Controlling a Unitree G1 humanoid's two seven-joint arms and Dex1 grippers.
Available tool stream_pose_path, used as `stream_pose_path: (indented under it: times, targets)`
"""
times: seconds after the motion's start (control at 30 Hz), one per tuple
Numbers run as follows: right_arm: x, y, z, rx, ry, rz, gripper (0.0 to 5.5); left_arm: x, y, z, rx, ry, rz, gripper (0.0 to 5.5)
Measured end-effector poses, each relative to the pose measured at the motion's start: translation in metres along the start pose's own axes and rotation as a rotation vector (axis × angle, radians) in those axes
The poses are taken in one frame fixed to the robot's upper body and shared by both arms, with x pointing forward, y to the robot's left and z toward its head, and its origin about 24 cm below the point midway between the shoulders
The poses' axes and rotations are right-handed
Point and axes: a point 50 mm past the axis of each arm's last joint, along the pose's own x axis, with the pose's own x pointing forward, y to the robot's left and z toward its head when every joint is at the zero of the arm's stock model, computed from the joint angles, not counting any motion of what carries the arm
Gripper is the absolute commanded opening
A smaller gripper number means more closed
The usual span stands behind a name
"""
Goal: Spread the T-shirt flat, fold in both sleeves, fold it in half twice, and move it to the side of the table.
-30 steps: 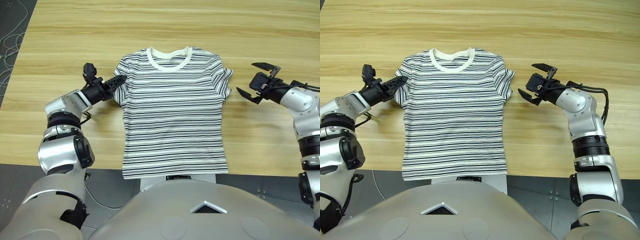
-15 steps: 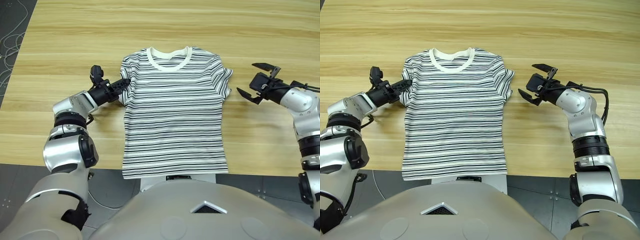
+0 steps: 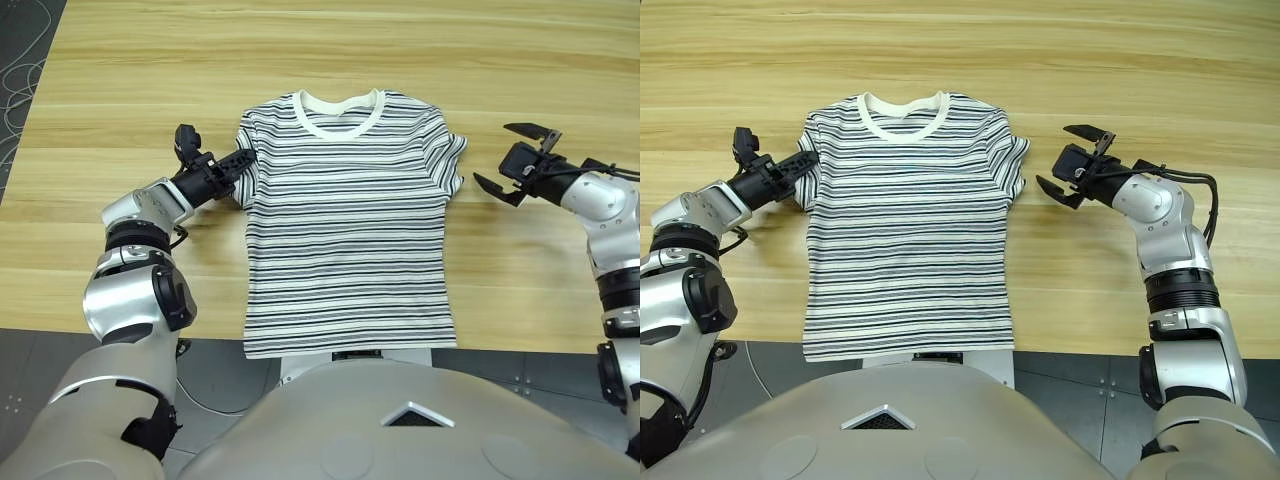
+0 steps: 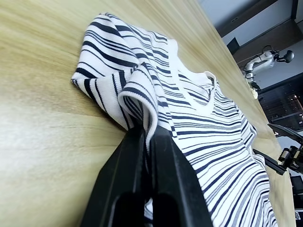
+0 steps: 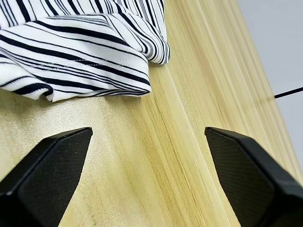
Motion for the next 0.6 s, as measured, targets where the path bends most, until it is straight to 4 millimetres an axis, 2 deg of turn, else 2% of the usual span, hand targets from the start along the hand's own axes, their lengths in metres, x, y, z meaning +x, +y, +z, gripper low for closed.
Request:
stream_pose_path:
  times: [0.23,0.6]
  targets:
    - [0.001,0.001,0.000,0.001,-0.002,0.008,4.41,0.010,-0.011,0.001,0.031,0.010,-0.070,0.11]
    - [0.004,0.004,0.002,0.007,-0.011,0.017,4.41,0.013,-0.021,0.011,0.062,-0.010,-0.123,0.11]
